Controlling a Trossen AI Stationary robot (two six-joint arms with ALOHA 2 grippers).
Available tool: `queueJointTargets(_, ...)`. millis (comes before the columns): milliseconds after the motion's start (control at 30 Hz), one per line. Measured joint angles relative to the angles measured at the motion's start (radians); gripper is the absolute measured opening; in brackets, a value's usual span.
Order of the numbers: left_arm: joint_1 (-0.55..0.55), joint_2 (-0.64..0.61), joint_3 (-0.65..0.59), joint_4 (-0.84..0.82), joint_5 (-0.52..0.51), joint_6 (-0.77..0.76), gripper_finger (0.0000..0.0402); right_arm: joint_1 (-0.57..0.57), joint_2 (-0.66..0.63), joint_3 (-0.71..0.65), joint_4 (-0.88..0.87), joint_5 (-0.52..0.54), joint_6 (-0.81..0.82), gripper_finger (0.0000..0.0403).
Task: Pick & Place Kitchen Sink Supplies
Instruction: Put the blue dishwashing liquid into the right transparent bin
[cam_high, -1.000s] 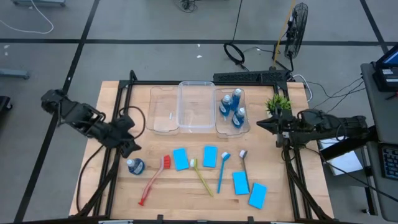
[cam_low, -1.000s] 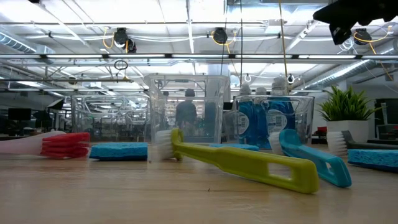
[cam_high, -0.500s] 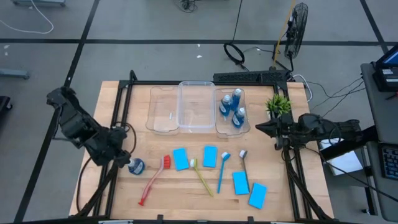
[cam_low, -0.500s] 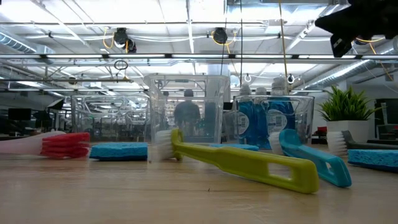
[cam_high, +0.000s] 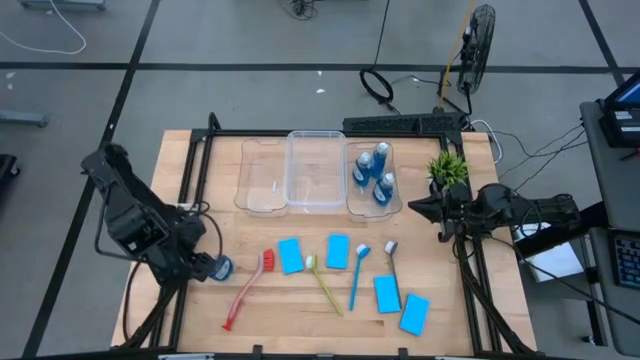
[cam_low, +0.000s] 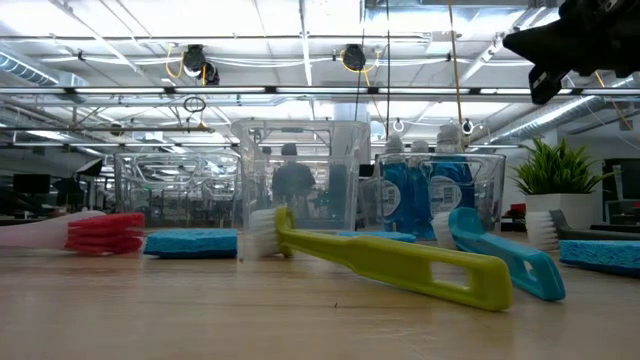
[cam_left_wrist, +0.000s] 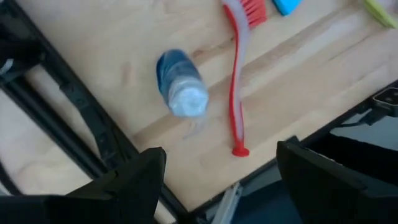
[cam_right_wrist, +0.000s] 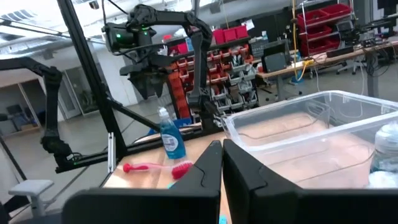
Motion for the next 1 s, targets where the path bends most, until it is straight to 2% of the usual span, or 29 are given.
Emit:
queueJointTargets(333, 0.000, 0.066, 0.000, -0.004, -0.001, 0.072, 0.0309, 0.000, 0.000, 0.000, -0.002, -0.026, 0.025, 0.0000)
queueJointTargets(733, 0.001, 0.077, 0.000, -0.057, 0.002, 0.044, 0.0358, 0.000, 0.000, 0.000, -0.001, -0.026, 0.030, 0.0000)
queueJointTargets(1000, 0.000, 0.077, 0.000, -0.007, -0.032, 0.147, 0.0374, 0.000, 0.000, 0.000, -0.002, -0.026, 0.044, 0.0000)
